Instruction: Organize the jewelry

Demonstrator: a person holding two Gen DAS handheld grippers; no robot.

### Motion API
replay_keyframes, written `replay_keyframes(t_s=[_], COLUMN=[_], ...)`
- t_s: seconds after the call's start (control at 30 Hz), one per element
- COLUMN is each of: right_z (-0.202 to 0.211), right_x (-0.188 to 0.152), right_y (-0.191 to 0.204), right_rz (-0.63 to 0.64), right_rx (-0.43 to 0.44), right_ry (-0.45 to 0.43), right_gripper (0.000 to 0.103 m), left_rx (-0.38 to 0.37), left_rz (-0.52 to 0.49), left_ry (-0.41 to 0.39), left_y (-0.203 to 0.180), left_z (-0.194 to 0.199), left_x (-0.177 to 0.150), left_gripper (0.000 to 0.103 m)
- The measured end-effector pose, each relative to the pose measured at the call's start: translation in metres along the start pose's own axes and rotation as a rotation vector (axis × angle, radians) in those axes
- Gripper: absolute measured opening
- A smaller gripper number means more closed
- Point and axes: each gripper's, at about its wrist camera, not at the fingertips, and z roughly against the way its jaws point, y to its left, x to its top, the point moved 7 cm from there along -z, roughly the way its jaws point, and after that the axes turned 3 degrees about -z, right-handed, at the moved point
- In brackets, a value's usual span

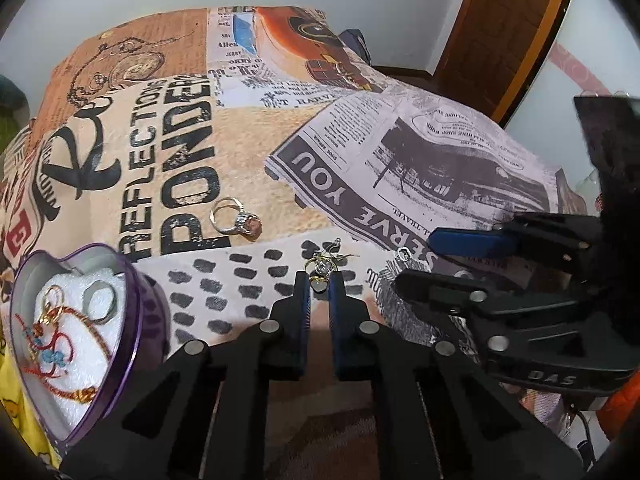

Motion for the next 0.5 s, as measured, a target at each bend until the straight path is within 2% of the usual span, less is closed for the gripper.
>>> replay_keyframes(t_s=[0.1, 0.33, 0.5], right_z=[-0.003, -0.005, -0.008], right_x=[0.000, 0.002, 0.003], right_y=[0.002, 0.003, 0.004], right_rz=[0.006, 0.011, 0.016], right_rx=[0.002, 0.004, -0.003], right_ry=[0.005, 0.005, 0.002], right_gripper=[0.034, 0.030, 0.025], left_rx=[-0.006, 0.001, 0.007], left_rz=[0.012, 0.000, 0.000], left_ry=[-0.028, -0.075, -0.061], left_y=[0.003, 0.005, 0.008], left_z=[0.015, 0.042, 0.043], left_x=[0.000, 0.001, -0.006], left_gripper=[0.008, 0.008, 0.008])
